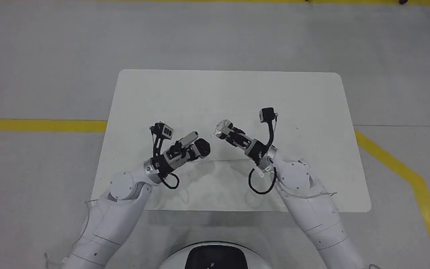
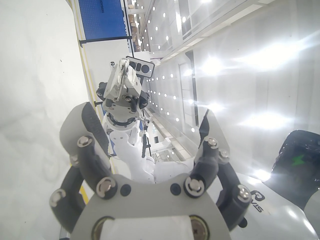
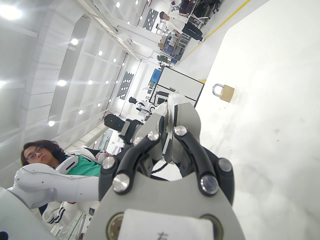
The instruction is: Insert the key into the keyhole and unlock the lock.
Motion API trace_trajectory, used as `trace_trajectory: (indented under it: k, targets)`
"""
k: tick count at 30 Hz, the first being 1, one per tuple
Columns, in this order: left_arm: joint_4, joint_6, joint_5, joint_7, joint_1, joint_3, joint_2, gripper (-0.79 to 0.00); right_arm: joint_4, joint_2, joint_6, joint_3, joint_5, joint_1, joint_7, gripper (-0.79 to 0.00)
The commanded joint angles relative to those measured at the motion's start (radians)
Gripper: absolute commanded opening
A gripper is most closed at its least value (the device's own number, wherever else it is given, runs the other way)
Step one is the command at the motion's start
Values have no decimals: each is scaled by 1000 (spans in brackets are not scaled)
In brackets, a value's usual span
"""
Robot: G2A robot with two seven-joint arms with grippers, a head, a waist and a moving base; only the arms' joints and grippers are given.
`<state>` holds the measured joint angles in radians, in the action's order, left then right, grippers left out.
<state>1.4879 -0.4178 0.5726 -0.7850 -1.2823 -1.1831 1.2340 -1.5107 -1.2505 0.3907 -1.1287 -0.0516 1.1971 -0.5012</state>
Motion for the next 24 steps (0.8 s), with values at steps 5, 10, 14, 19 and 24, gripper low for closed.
trace_trajectory:
  k: [5, 10, 14, 19, 24]
  targets:
    - [-7, -12, -5, 17, 3, 2, 2, -437, 17, -8, 14, 30, 11, -15, 18, -785]
    - [-34, -14, -29, 43, 19, 5, 5, -468, 25, -8, 18, 26, 8, -18, 18, -785]
    - [-49, -22, -45, 64, 31, 8, 8, -480, 16, -9, 16, 26, 11, -14, 17, -785]
    - [-62, -22, -56, 72, 46, 17, 11, -483, 9, -9, 16, 28, 14, -7, 15, -785]
    - [-74, -26, -89, 82, 55, 28, 14, -496, 7, -9, 17, 25, 17, -2, 13, -785]
